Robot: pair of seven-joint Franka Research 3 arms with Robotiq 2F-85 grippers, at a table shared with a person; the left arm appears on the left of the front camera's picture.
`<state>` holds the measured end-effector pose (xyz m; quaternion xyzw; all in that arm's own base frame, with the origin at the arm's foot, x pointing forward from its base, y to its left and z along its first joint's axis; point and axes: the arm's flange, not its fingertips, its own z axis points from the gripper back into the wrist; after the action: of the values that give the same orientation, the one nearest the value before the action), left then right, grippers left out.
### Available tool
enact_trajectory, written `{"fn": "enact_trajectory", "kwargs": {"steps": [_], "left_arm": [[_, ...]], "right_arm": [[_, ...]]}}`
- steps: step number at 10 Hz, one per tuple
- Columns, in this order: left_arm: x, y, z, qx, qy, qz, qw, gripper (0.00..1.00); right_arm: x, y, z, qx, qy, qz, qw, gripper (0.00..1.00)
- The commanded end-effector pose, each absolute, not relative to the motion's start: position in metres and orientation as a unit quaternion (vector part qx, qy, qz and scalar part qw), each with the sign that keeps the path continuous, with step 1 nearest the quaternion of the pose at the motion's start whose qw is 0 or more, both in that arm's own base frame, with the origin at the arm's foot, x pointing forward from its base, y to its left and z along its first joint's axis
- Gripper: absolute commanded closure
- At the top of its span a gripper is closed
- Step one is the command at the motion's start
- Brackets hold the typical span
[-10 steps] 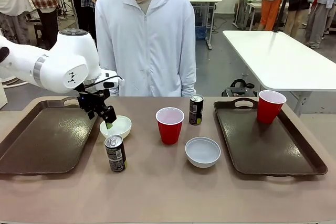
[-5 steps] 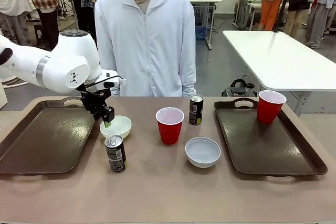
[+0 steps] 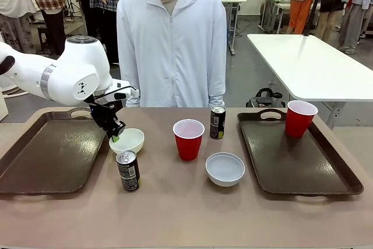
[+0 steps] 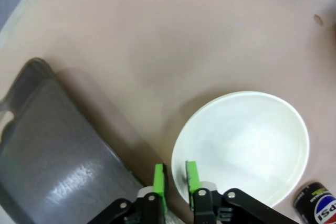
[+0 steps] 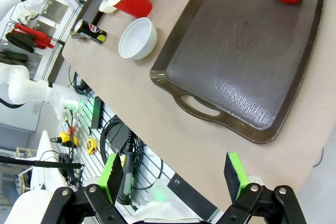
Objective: Prepare tableware on both trays.
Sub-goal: Pick up a Picnic Bowl from the table and place it on a Handle tray.
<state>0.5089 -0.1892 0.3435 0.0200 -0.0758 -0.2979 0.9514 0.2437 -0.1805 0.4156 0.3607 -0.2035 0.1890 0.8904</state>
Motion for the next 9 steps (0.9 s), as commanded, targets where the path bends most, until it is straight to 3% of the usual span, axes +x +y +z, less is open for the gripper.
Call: {"fn": "enact_trajectory", "kwargs": {"steps": [1, 2, 6, 9], "left_arm": [[0.514, -0.186, 0.346, 0.006, -0.083, -0.295, 0.952, 0.90], [0.513, -0.185, 0.346, 0.004, -0.081, -0.293, 0.953, 1.00], [0.499, -0.180, 0.366, -0.003, -0.037, -0.266, 0.963, 1.00], [0.449, -0.143, 0.434, -0.031, -0.003, -0.224, 0.974, 1.00]], "right_arm": [[0.244, -0.181, 0.415, 0.367, -0.209, 0.192, 0.886, 0.00], [0.244, -0.181, 0.415, 0.367, -0.209, 0.192, 0.886, 0.00], [0.244, -0.181, 0.415, 0.367, -0.209, 0.192, 0.886, 0.00], [0.244, -0.181, 0.415, 0.367, -0.209, 0.192, 0.886, 0.00]]}}
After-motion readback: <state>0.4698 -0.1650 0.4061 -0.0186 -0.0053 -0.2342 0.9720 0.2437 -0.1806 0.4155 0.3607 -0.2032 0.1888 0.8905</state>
